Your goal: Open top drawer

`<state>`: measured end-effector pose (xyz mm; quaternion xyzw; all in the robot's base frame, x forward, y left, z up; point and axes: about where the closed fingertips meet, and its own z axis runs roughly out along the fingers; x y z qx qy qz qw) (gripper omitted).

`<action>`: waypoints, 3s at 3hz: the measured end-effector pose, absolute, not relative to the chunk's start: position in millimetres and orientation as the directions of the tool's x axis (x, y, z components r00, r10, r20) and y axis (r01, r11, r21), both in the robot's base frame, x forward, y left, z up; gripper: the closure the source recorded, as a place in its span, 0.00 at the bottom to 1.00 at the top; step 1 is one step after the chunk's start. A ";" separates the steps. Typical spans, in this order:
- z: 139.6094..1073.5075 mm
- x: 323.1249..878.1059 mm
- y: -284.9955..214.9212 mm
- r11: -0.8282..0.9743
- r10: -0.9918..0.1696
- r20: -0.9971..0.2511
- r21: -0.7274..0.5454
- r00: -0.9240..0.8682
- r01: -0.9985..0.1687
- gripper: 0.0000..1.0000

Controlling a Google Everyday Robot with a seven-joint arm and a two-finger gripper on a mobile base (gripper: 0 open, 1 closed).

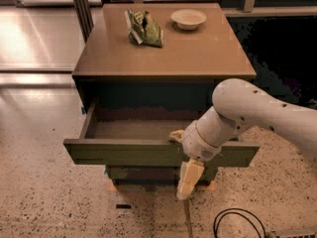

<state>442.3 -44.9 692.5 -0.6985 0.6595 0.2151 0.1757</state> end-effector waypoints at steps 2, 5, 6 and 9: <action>692.7 465.2 -54.7 -0.053 -0.849 -0.527 0.020 0.034 -0.998 0.00; 656.9 458.1 -58.5 -0.042 -0.837 -0.546 0.118 -0.030 -0.992 0.00; 668.3 423.4 -49.2 -0.037 -0.824 -0.563 0.151 -0.055 -0.988 0.00; 662.5 418.6 -41.7 -0.073 -0.838 -0.544 0.186 -0.041 -0.980 0.00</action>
Offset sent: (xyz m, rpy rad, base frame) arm 0.0393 -0.0183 0.0024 -0.0093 -0.0340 -0.0330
